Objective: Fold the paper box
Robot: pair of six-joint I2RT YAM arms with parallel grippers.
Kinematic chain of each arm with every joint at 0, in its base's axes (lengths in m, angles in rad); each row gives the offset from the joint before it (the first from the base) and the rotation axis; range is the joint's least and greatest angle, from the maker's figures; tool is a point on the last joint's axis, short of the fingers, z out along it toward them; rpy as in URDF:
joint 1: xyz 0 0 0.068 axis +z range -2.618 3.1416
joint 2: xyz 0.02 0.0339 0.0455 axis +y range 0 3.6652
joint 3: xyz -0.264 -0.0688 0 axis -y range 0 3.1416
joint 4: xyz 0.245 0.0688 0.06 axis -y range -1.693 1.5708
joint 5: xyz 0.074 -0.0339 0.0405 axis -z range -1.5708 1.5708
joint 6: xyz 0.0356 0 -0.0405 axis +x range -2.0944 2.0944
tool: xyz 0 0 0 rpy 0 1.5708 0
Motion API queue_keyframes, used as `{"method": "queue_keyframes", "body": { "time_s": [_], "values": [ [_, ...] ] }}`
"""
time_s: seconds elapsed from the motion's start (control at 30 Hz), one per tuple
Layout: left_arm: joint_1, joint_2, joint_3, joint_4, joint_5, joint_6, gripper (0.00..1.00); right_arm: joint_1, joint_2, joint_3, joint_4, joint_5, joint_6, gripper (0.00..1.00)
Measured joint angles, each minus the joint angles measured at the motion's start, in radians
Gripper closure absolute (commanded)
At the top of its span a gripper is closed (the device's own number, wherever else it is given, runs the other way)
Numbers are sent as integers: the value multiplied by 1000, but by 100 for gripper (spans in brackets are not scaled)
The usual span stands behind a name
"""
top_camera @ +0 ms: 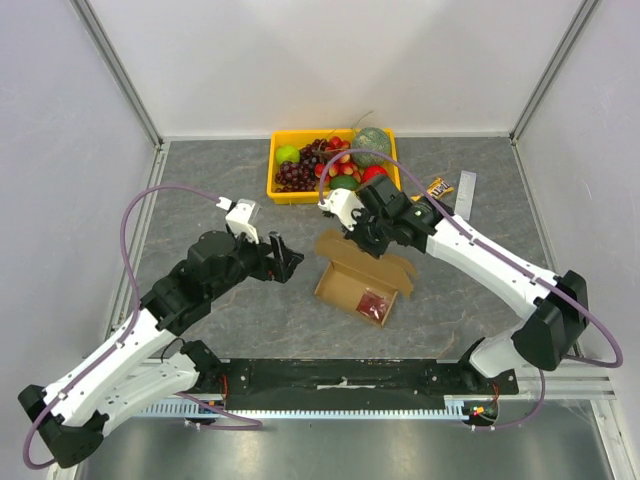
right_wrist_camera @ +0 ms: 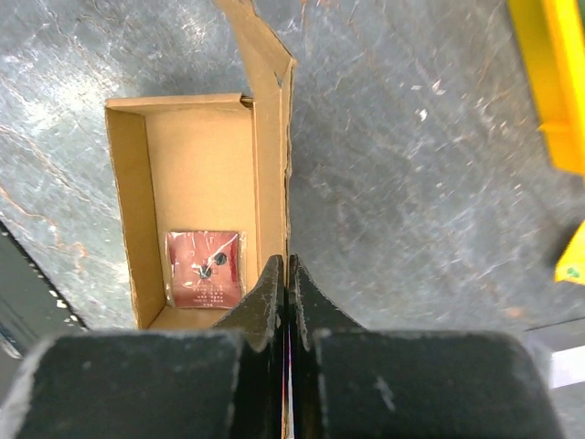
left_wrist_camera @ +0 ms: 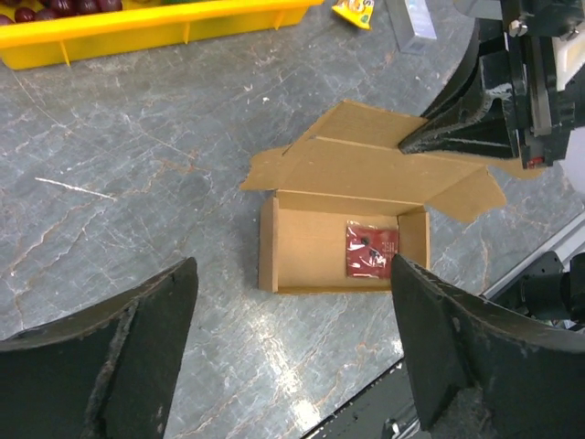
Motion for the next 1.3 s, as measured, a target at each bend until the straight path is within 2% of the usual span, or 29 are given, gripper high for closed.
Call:
{"method": "queue_keyframes", "body": {
  "time_s": [0.1,0.17,0.33,0.57,0.9,1.1,1.3],
  "values": [
    [6,-47,-32,28,0,3,24,0,44,72,-22,-2,-80,100],
    [8,-68,-48,43,0,3,24,0,77,106,-25,-8,-125,100],
    [10,-89,-95,88,2,19,15,7,133,124,-31,-41,-233,100],
    [10,-85,-206,185,30,91,8,11,158,175,-73,-114,-325,100],
    [10,-82,-416,465,92,211,4,10,193,231,-117,-143,-351,100],
    [10,15,-424,606,93,278,3,-7,226,257,-146,-187,-351,100],
    [11,117,-424,680,70,322,4,-14,227,258,-162,-202,-358,100]
  ]
}}
